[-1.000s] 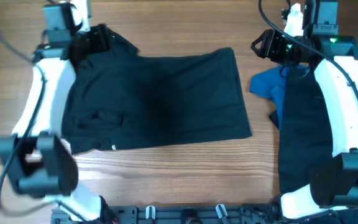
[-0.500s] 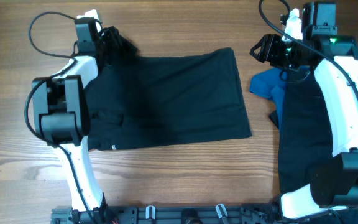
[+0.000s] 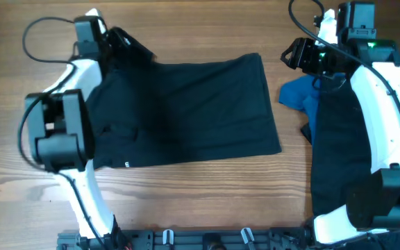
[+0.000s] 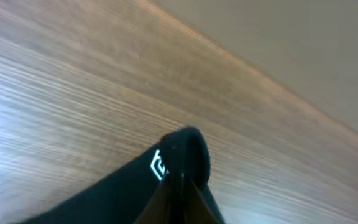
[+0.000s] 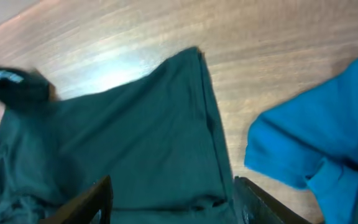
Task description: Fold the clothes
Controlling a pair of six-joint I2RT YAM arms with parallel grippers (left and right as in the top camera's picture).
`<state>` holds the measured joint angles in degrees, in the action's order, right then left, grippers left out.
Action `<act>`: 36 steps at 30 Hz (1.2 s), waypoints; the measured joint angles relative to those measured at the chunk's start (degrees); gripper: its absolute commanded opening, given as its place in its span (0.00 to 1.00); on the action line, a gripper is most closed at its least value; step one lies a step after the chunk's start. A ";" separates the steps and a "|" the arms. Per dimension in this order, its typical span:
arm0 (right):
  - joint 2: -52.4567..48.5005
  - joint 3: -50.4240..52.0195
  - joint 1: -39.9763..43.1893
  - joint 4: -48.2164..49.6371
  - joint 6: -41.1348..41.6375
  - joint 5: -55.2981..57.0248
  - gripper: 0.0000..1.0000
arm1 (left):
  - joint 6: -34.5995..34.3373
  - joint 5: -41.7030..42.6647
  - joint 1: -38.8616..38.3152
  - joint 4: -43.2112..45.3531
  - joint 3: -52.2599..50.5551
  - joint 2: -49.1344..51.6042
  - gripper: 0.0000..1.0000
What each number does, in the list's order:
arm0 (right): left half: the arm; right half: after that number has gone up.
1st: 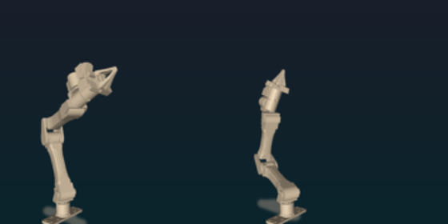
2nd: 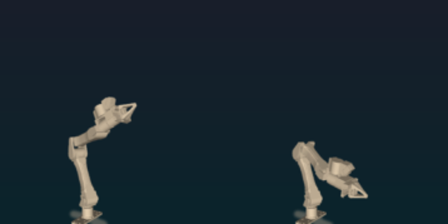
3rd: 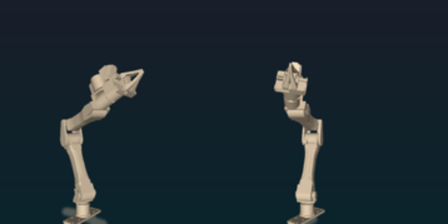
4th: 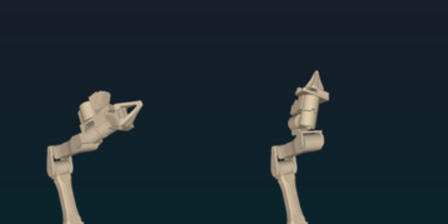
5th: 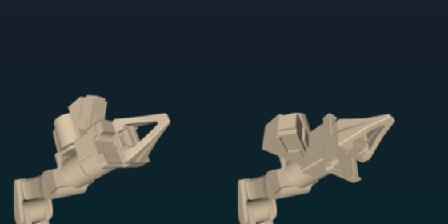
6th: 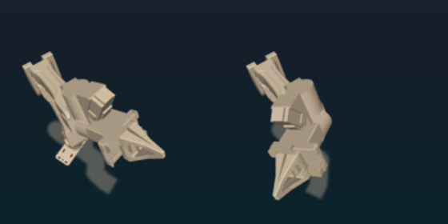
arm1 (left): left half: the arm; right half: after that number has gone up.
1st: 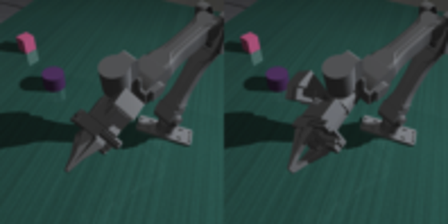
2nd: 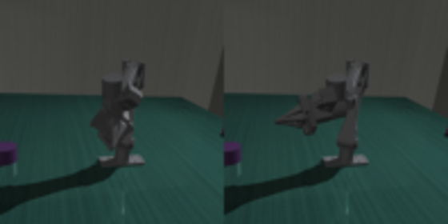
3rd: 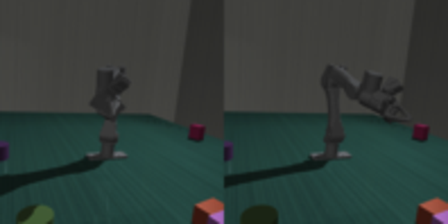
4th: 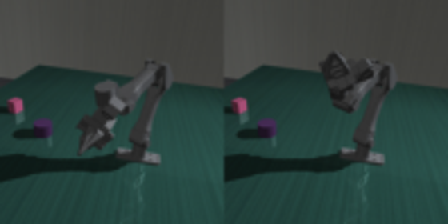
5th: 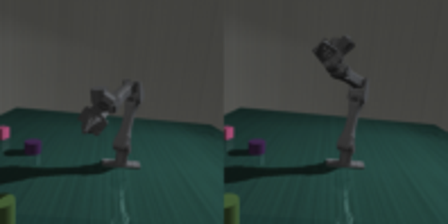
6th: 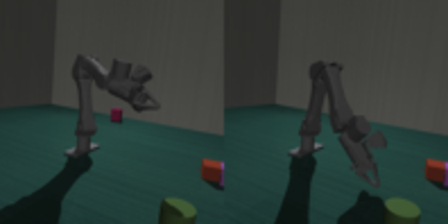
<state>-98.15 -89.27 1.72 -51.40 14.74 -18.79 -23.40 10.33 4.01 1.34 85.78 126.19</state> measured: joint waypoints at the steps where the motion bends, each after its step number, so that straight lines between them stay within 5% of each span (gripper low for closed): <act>1: -0.37 0.00 0.00 0.63 0.00 0.24 0.61 | 0.46 0.07 0.63 -3.52 0.15 -3.89 0.06; 13: -10.25 1.68 -3.04 8.48 -6.51 0.39 0.54 | 5.46 -1.57 1.29 -44.37 0.70 -13.94 0.09; 15: -10.43 1.73 -3.04 12.28 -6.99 0.61 0.54 | 5.70 -3.26 1.29 -49.86 0.70 -13.92 0.22; 17: -10.93 1.73 -3.02 15.06 -6.93 0.68 0.54 | 6.10 -4.33 1.29 -55.34 0.68 -13.92 0.54; 19: -12.11 1.70 -3.04 16.41 -6.91 0.66 0.54 | 6.21 -4.98 1.29 -60.50 0.66 -13.92 0.59; 25: -14.80 1.73 -3.04 15.63 -6.93 0.68 0.54 | 6.38 -6.03 1.44 -59.63 0.92 -13.92 0.45; 32: -14.80 1.73 -3.04 13.27 -6.91 0.66 0.54 | 8.48 -6.23 1.62 -46.01 2.34 -12.50 0.40; 35: -14.80 1.73 -3.04 13.07 -6.91 0.66 0.55 | 10.38 -6.25 1.22 -45.20 2.38 -8.55 0.27; 36: -14.80 1.73 -3.04 13.07 -6.91 0.66 0.55 | 11.04 -6.23 1.16 -44.94 2.38 -7.26 0.11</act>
<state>-112.95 -87.55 -1.32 -38.33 7.84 -18.13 -12.36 4.10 5.17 -43.59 88.16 118.93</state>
